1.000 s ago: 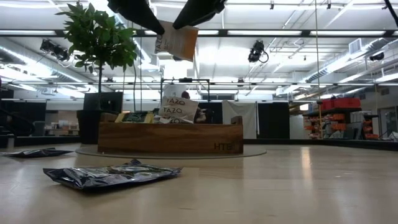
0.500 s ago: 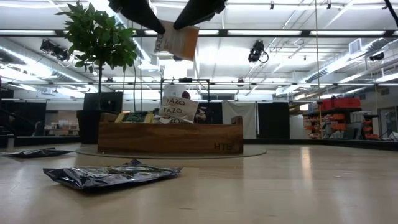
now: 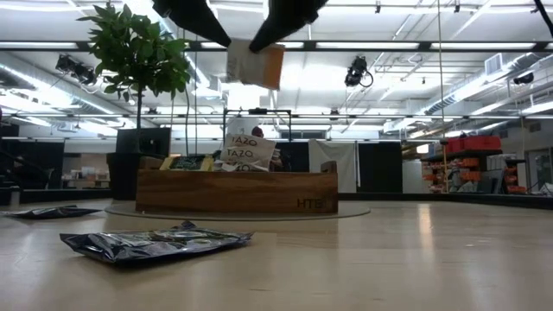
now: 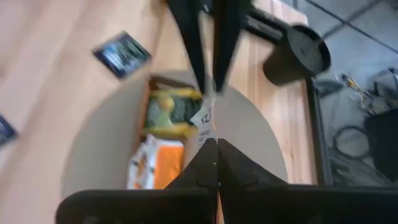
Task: Pick & Place Tea
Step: Put the orange tea bag into the wooden organizer
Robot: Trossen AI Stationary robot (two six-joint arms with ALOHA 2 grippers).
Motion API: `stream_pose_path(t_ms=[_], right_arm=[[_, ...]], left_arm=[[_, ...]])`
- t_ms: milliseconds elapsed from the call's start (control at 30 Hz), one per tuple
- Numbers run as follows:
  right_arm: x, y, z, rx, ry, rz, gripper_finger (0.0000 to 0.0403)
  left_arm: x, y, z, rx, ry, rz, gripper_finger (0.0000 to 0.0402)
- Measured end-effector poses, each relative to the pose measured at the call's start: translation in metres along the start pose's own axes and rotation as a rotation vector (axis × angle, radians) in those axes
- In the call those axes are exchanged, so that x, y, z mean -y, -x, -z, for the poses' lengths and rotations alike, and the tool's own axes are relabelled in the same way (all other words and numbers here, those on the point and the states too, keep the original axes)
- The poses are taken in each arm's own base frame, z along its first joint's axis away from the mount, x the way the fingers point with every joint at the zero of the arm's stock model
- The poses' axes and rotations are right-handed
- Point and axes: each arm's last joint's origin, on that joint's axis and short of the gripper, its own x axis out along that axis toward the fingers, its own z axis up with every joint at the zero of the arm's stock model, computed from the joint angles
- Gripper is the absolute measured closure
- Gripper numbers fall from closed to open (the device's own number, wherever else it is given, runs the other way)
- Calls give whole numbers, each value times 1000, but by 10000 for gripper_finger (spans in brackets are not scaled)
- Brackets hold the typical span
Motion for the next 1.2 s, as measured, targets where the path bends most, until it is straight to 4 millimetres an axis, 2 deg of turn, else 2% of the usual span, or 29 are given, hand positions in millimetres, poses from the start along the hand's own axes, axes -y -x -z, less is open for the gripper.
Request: stream_pose_path(t_ms=[200,367,600,800,933,1200], right_arm=[[0,0,6,-62,-24,23,401],[-1,5,7,-100,-31,70,402],[-7,31,12,-134,-57,145,402],[-19,58,34,-120,-118,212,403],[-27,77,48,-35,-179,250,403],[-52,107,64,315,-290,208,403]], left_arm=[[7,6,0,18,-45,-40,328],[14,14,0,39,-70,-119,315],[22,22,2,54,-98,-142,315],[26,25,-8,138,-79,-143,315],[31,19,-10,250,-66,-104,314],[30,5,-4,459,-13,-131,314]])
